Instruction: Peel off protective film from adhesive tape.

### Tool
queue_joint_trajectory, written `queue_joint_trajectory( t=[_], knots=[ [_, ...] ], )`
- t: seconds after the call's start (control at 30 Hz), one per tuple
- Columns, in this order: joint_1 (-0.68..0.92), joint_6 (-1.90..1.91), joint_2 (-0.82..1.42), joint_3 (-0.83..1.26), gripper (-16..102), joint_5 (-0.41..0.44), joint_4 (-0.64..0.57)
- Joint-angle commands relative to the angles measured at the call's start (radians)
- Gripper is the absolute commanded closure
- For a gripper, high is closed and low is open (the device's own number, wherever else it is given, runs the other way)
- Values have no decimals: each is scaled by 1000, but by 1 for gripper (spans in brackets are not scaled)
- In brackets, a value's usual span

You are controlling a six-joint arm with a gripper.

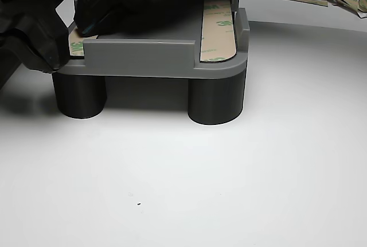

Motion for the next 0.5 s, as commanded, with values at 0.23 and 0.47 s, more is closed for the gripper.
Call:
queue_joint_trajectory(
  t=[0.23, 0.47],
  knots=[
    [0, 5, 31, -32, 97, -3, -15],
    [0, 14, 35, -31, 97, -8, -20]
  ],
)
